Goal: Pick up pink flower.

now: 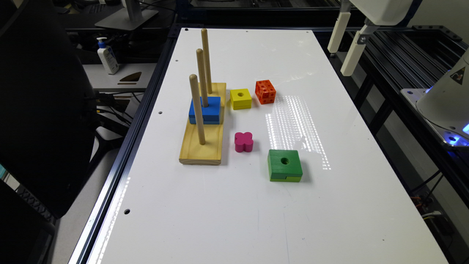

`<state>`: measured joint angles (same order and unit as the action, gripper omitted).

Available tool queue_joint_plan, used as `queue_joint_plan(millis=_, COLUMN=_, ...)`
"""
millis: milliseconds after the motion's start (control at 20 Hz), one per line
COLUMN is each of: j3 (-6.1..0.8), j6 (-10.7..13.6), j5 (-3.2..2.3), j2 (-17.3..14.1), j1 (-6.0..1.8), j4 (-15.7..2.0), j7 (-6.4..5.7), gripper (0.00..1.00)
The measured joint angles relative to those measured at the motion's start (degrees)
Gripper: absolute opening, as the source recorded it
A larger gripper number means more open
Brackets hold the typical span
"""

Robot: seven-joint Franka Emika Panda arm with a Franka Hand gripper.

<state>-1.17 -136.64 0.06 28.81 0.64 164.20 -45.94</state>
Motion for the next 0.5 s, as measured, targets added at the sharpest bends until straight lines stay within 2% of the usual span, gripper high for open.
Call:
queue_joint_plan(millis=300, j3=-0.18, j6=-0.17, j5=0.16, j2=-0.37, j1=1.23, j4=-0.74, j7=-1.07, gripper=1.00)
queue_joint_plan(millis=500, j3=-0.84, j6=-0.54, j5=0.57, j2=-2.08, j1=2.19, j4=-2.42, j7=-2.29, gripper=1.00)
